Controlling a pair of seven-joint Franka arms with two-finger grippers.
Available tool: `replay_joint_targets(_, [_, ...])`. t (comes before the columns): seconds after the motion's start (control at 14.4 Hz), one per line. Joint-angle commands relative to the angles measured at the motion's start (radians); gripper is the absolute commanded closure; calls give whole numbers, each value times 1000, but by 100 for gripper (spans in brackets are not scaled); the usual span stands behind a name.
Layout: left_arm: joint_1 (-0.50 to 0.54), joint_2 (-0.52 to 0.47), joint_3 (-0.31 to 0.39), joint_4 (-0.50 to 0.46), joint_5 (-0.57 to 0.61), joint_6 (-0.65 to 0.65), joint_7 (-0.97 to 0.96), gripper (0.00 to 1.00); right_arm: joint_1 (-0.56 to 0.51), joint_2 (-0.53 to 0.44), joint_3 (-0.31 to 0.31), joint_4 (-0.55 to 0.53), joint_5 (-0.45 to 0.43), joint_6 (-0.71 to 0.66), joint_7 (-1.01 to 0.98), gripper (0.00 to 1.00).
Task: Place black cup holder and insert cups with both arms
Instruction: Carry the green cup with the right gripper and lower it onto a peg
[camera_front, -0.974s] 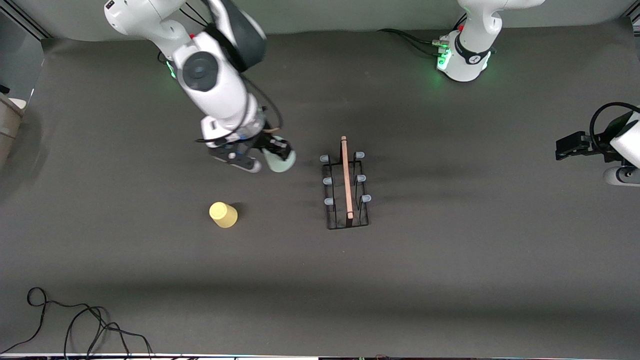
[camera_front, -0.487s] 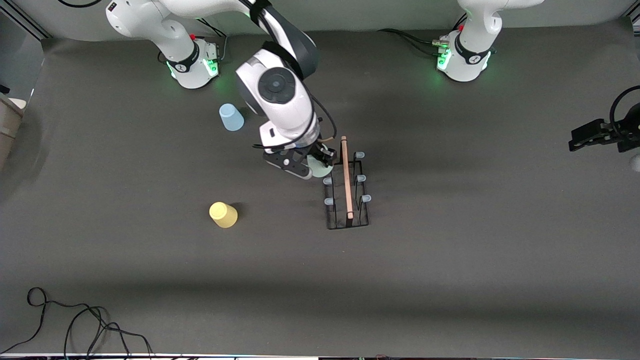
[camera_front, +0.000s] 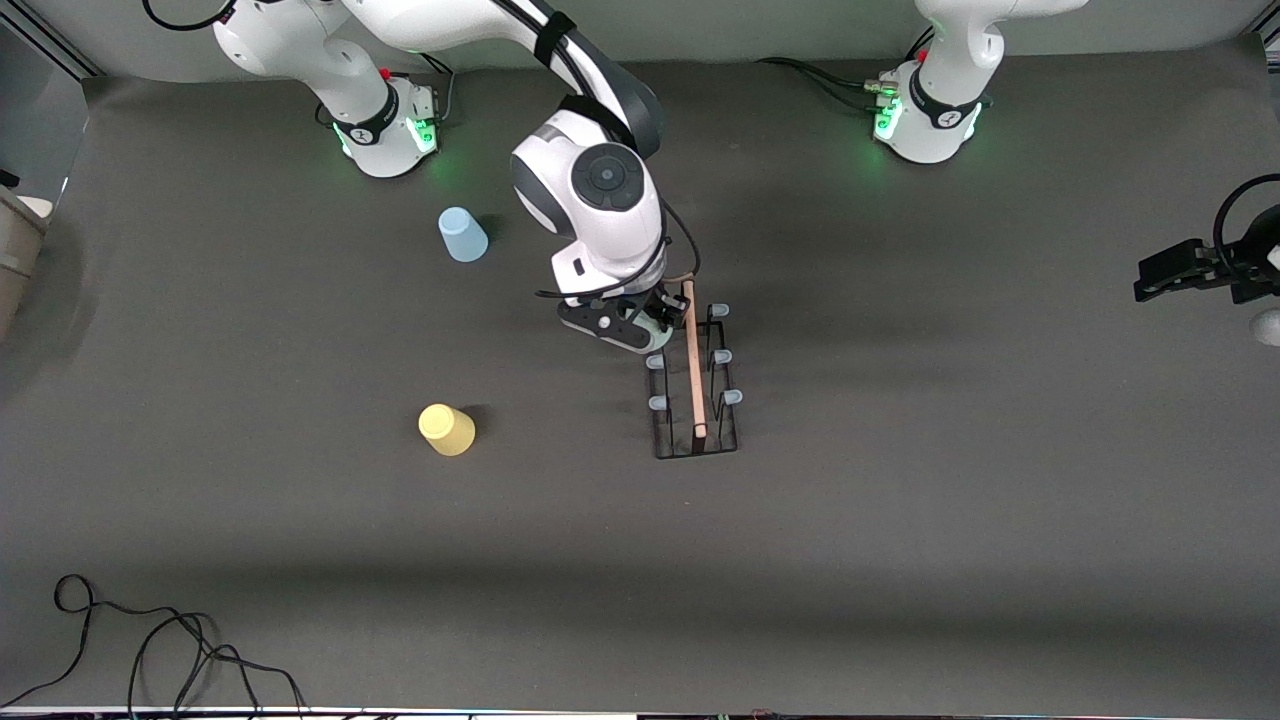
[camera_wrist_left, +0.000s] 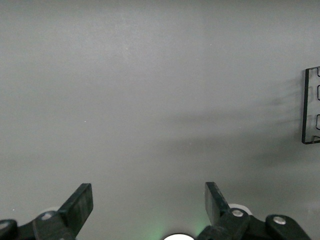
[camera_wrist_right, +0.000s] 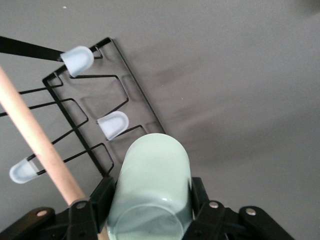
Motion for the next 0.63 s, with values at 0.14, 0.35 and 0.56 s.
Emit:
replay_joint_targets(0.14, [-10,-35,-9,-18,17,-3,-39,0,25,26,-12,18,-18,-11,28,72])
replay_joint_targets(0.35, [-12,-36,-9,-17,3,0,-50,0,25,33,-13,20,-18,-9,28,0])
replay_joint_targets(0.56, [-10,-38,-9,-20,3,-17,-52,0,14,19,-16,22,-18,-15,25,0])
